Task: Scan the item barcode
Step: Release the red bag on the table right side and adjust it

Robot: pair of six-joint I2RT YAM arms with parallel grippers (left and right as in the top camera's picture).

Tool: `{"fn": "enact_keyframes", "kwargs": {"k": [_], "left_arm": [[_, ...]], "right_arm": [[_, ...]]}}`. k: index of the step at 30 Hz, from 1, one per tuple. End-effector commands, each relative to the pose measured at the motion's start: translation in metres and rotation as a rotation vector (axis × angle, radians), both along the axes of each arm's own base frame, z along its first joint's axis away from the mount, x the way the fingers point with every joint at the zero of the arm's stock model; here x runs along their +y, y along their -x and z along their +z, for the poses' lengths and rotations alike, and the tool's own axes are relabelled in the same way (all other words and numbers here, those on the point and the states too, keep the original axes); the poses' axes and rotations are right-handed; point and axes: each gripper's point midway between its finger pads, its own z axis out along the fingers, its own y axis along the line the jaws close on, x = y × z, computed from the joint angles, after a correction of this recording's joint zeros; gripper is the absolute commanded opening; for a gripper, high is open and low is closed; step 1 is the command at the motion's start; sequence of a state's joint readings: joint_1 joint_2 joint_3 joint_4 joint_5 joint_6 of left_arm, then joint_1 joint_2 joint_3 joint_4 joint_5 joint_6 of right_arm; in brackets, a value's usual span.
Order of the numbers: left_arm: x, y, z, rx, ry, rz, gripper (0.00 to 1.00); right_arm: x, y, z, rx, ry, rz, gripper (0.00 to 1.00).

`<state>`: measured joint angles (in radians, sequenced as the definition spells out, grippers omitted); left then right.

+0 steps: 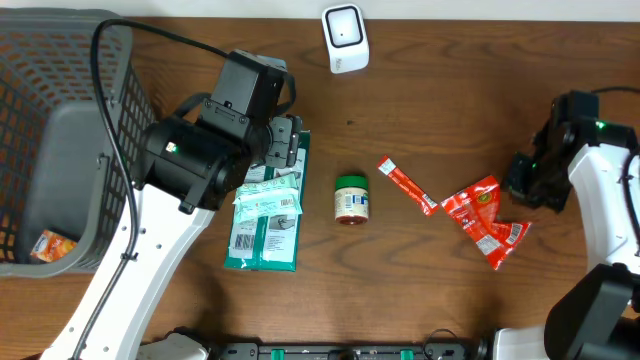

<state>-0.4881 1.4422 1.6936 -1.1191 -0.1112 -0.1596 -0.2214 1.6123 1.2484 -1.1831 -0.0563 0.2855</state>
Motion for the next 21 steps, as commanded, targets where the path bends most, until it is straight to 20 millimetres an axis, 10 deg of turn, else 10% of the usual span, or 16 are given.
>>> {"fn": "enact_keyframes", "kwargs": {"k": [1, 12, 21], "left_arm": [[0.002, 0.001, 0.007, -0.019, 0.003, 0.0, 0.73], [0.002, 0.001, 0.007, -0.018, 0.003, 0.0, 0.74], [0.002, 0.001, 0.007, -0.018, 0.002, 0.0, 0.74]], "right_arm": [[0.01, 0.023, -0.028, 0.078, -0.042, -0.067, 0.01], [-0.002, 0.01, -0.11, -0.123, 0.038, -0.163, 0.01], [-0.009, -0.022, -0.045, -0.193, 0.046, -0.125, 0.02]]}}
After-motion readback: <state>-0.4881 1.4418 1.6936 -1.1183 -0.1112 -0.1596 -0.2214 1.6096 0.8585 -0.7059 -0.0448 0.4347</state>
